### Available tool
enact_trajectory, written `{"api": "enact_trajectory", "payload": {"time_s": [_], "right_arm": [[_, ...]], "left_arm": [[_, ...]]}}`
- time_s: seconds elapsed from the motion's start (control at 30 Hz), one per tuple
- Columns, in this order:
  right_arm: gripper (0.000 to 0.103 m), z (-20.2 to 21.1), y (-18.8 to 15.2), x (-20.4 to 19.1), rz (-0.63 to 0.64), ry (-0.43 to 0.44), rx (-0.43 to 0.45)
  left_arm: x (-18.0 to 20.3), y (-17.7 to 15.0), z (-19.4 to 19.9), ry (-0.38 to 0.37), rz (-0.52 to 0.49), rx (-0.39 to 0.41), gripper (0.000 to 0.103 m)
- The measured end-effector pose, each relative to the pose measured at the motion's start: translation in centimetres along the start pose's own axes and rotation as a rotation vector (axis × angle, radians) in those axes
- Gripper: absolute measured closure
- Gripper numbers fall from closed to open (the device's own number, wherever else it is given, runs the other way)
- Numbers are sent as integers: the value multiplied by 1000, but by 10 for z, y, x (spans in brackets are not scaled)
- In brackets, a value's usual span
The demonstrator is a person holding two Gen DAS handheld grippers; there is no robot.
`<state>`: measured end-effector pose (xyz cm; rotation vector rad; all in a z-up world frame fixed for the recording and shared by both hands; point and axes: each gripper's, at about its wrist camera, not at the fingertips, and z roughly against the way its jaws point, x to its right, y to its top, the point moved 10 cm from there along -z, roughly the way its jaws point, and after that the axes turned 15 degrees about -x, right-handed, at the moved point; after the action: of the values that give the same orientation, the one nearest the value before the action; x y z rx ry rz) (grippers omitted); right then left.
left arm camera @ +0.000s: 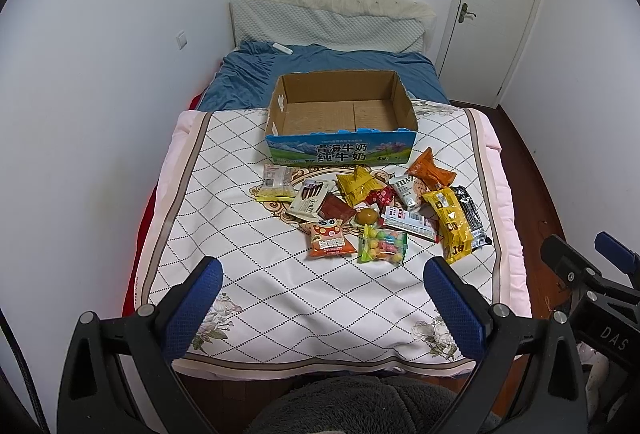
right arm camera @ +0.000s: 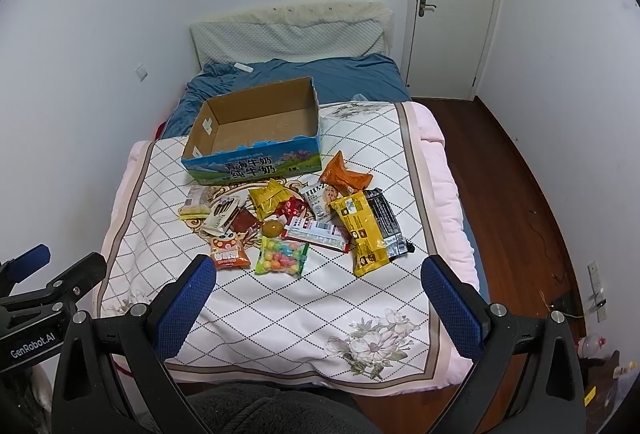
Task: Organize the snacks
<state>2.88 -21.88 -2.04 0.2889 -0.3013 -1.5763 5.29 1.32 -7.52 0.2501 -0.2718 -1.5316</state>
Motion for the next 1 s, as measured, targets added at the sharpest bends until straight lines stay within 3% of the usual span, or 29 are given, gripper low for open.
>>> {"api": "enact_trajectory", "payload": {"time_s": [0.8, 1.0], "right_arm": [[0, -9, 5, -11, 3, 1, -16], [0, -38, 11, -6, -30, 19, -62]], "left_arm": [[-5, 1, -4, -9, 2, -10, 0], [-15, 16, -33, -4, 42, -46, 0]]}}
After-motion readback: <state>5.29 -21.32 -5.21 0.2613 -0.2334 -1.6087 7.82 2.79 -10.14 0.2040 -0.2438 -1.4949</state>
